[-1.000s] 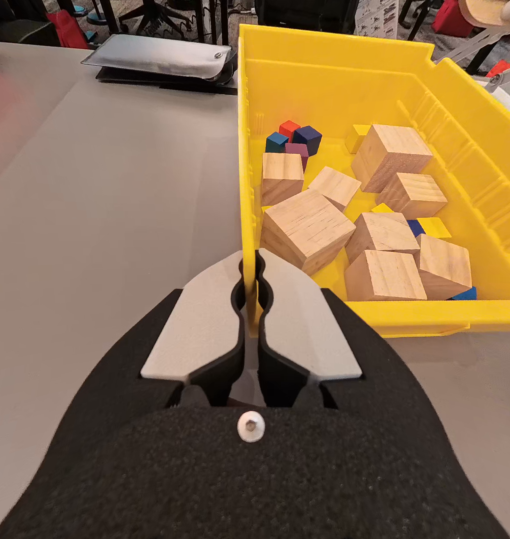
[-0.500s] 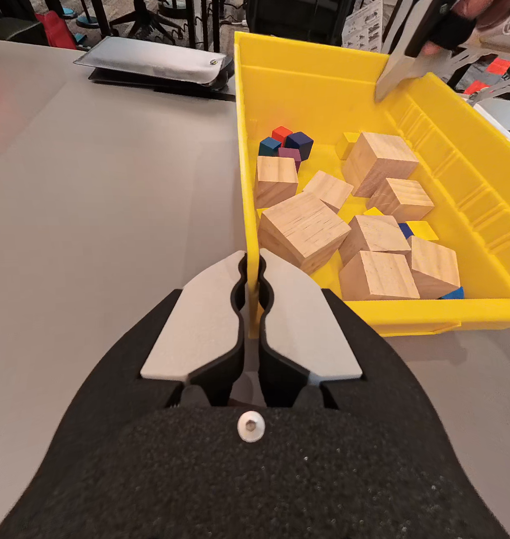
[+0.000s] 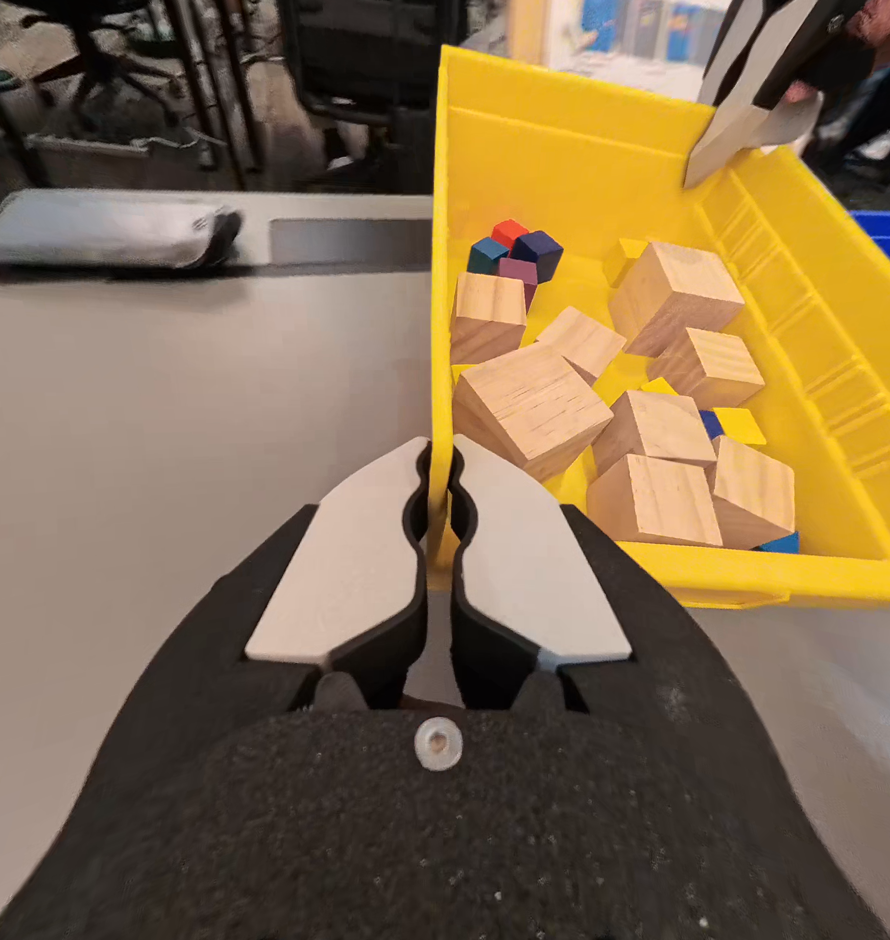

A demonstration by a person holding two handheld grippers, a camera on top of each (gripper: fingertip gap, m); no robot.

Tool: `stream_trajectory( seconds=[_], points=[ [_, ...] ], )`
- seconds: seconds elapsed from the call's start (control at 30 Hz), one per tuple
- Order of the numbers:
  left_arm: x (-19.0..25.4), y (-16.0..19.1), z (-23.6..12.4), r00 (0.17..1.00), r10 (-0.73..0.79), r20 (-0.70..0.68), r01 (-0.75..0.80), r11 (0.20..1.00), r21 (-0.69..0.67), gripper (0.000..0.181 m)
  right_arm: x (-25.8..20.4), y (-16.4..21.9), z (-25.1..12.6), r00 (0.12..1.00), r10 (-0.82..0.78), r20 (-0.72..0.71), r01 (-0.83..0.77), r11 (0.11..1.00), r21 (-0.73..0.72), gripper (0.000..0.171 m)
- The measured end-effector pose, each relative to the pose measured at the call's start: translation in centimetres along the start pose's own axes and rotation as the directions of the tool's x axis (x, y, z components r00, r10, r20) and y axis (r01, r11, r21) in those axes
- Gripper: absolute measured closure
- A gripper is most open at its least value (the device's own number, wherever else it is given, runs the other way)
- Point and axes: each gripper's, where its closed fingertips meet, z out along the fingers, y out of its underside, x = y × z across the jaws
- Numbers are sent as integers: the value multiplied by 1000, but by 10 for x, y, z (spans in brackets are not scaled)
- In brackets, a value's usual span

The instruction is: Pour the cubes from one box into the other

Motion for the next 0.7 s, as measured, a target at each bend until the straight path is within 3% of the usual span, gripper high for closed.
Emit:
stream_trajectory(
  seconds=[0.17, 0.37, 0.53, 0.7],
  points=[
    [103, -49, 31, 983, 88, -160, -87, 996, 17, 178, -3, 132, -69, 985, 160, -65, -159, 987, 26, 168],
    [248, -104, 101, 918, 209, -335, -204, 978, 52, 178, 13, 307, -137, 900, 409, -149, -402, 912, 76, 169],
    [347, -127, 175, 851, 302, -430, -299, 951, 77, 178, 44, 425, -157, 794, 576, -197, -555, 817, 153, 169],
    [401, -134, 241, 810, 375, -450, -353, 926, 136, 178, 78, 494, -148, 712, 658, -245, -591, 751, 295, 169]
  ],
)
